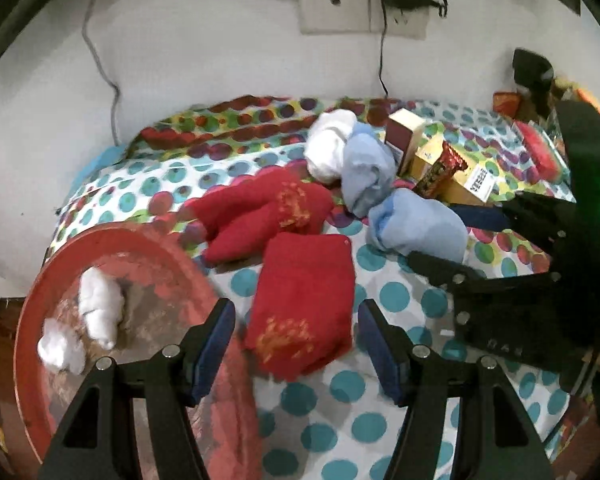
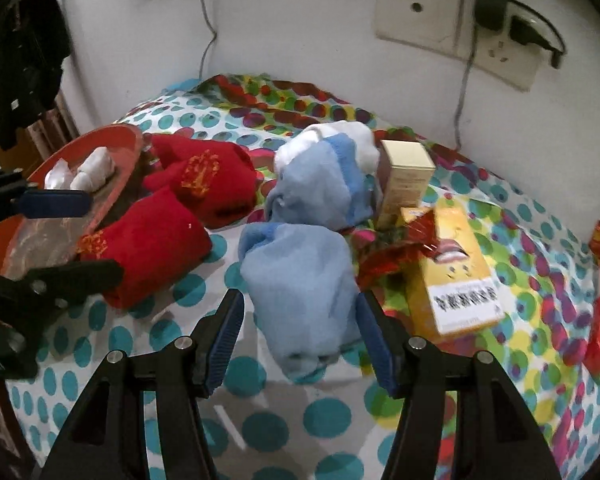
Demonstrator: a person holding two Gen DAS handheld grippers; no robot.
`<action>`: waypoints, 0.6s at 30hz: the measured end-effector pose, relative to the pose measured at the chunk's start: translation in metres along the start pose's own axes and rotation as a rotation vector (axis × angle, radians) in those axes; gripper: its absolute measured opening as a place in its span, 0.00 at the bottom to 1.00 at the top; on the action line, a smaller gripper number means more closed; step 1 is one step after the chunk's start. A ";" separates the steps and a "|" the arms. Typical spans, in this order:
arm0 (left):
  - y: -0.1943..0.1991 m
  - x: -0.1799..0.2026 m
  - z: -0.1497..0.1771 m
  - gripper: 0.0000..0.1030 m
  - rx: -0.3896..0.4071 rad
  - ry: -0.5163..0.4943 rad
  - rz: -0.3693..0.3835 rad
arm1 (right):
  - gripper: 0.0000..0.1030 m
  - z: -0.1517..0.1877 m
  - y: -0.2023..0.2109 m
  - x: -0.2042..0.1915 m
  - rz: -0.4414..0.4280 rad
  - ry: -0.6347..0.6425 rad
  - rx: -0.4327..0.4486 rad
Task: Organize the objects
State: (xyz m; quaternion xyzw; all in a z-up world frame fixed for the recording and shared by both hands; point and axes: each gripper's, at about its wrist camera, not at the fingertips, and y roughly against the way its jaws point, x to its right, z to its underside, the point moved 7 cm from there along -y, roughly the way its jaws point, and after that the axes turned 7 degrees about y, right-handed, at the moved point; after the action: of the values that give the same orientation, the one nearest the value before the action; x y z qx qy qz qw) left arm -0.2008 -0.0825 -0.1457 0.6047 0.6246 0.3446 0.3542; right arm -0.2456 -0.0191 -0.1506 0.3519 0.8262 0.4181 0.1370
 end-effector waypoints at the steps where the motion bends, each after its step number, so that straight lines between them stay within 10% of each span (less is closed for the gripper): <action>1: -0.006 0.002 0.000 0.64 -0.011 0.002 -0.012 | 0.54 0.000 -0.003 0.000 0.012 0.014 0.004; 6: -0.028 0.003 0.003 0.64 -0.055 0.053 -0.033 | 0.32 0.004 -0.001 0.008 0.008 0.016 0.023; 18: -0.029 0.025 0.003 0.61 -0.002 0.122 -0.061 | 0.31 0.037 0.025 0.040 0.069 -0.023 0.027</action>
State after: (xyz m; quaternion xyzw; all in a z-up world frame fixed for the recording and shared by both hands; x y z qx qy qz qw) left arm -0.2135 -0.0588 -0.1723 0.5630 0.6629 0.3705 0.3261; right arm -0.2434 0.0405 -0.1507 0.3867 0.8174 0.4075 0.1272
